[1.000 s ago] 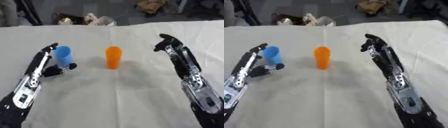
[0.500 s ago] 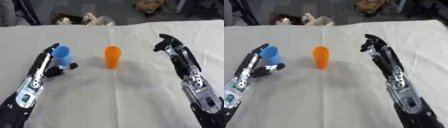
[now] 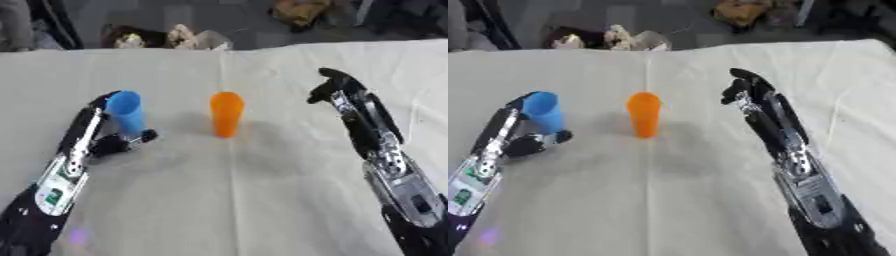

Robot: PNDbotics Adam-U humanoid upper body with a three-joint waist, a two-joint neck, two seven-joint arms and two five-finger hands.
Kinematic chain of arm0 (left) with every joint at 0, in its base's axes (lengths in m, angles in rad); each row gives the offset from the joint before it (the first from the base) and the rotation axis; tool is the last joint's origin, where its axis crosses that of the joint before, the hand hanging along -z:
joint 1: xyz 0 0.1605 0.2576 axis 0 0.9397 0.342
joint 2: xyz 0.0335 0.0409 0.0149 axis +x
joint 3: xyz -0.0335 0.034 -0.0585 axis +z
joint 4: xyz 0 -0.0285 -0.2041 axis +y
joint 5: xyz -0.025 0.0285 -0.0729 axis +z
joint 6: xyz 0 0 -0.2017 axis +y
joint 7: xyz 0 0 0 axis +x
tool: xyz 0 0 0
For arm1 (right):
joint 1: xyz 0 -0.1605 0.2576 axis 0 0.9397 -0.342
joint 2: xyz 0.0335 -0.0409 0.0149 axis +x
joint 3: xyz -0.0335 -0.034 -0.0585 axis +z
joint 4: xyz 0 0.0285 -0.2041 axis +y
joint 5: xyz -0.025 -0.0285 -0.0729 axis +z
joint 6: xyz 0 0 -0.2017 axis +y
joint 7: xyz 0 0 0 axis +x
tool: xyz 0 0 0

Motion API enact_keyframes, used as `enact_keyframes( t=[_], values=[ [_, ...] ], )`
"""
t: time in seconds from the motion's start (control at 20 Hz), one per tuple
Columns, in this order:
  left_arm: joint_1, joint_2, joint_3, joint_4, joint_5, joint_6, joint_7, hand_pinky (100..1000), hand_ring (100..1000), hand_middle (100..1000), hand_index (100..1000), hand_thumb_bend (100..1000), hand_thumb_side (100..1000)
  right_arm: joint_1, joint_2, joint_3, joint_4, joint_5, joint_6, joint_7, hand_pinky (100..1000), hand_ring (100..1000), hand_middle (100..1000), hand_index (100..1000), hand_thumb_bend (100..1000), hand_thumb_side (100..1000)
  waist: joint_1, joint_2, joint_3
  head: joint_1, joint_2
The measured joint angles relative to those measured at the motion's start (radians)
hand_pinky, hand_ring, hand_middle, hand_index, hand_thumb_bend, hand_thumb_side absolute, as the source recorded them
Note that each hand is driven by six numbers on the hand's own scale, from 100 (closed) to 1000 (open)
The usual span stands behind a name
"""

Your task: Pour the contents of one cup into another cup.

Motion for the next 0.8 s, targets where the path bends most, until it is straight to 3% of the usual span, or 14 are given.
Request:
enact_keyframes(
  t=[0.5,0.8],
  values=[
    [-0.022,-0.001,0.000,0.020,0.050,-0.030,0.004,713,1000,649,877,883,618,-0.001,0.000,0.003,0.000,0.000,0.000,0.001,841,621,578,871,100,734,-0.005,0.005,-0.001,0.001,-0.001],
    [-0.034,-0.001,-0.003,0.034,0.044,-0.055,-0.004,731,1000,699,906,916,626,-0.005,0.000,0.005,0.000,0.000,0.000,0.005,841,620,577,871,100,736,-0.010,0.008,-0.005,0.002,-0.005]
  ],
)
